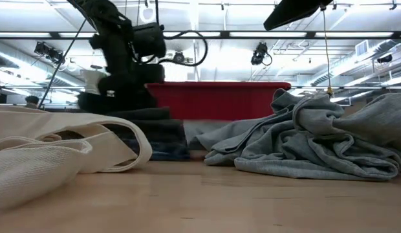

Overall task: Fold Laundry from Bin
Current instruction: Fold the gray shirt

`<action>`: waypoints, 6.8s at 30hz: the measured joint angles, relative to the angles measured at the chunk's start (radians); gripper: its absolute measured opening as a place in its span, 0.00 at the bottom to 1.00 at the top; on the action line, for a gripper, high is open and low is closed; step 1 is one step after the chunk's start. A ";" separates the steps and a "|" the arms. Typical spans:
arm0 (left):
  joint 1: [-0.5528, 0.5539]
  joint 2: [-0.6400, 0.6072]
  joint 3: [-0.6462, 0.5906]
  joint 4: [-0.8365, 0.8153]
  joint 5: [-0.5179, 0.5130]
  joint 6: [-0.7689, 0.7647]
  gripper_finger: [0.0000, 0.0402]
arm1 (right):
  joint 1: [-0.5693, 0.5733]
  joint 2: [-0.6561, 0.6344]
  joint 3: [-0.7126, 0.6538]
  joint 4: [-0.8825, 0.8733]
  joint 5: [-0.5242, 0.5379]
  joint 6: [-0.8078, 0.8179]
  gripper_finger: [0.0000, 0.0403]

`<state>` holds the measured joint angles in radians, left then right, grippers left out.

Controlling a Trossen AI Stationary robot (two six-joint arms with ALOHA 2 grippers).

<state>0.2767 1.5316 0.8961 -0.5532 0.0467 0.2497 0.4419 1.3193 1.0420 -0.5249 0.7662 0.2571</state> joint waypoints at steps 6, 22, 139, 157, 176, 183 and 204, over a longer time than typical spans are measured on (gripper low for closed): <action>-0.003 -0.105 -0.007 -0.262 -0.026 -0.092 0.45 | 0.002 0.005 0.000 -0.018 -0.001 0.036 0.24; -0.166 -0.487 -0.014 0.056 -0.429 -0.175 0.45 | -0.035 0.004 -0.002 0.032 -0.032 0.008 0.24; -0.502 -0.182 -0.176 1.071 -0.347 -0.137 0.58 | 0.029 0.247 0.365 -0.240 0.158 -0.101 0.01; -0.398 0.106 0.249 0.635 -0.383 -0.186 0.84 | -0.004 0.248 0.366 -0.218 0.041 -0.050 0.01; -0.467 0.050 0.295 0.423 -0.364 -0.185 0.84 | 0.047 0.249 0.366 -0.227 0.032 0.005 0.01; -0.412 0.090 0.296 0.467 -0.358 -0.146 0.82 | 0.048 0.249 0.365 -0.180 -0.036 -0.048 0.01; -0.592 0.044 0.296 0.180 -0.003 0.122 0.02 | 0.118 0.252 0.265 -0.268 -0.502 0.226 0.40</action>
<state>-0.3157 1.5761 1.1923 -0.3733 0.0441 0.3719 0.5600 1.5711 1.3073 -0.7924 0.2641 0.4830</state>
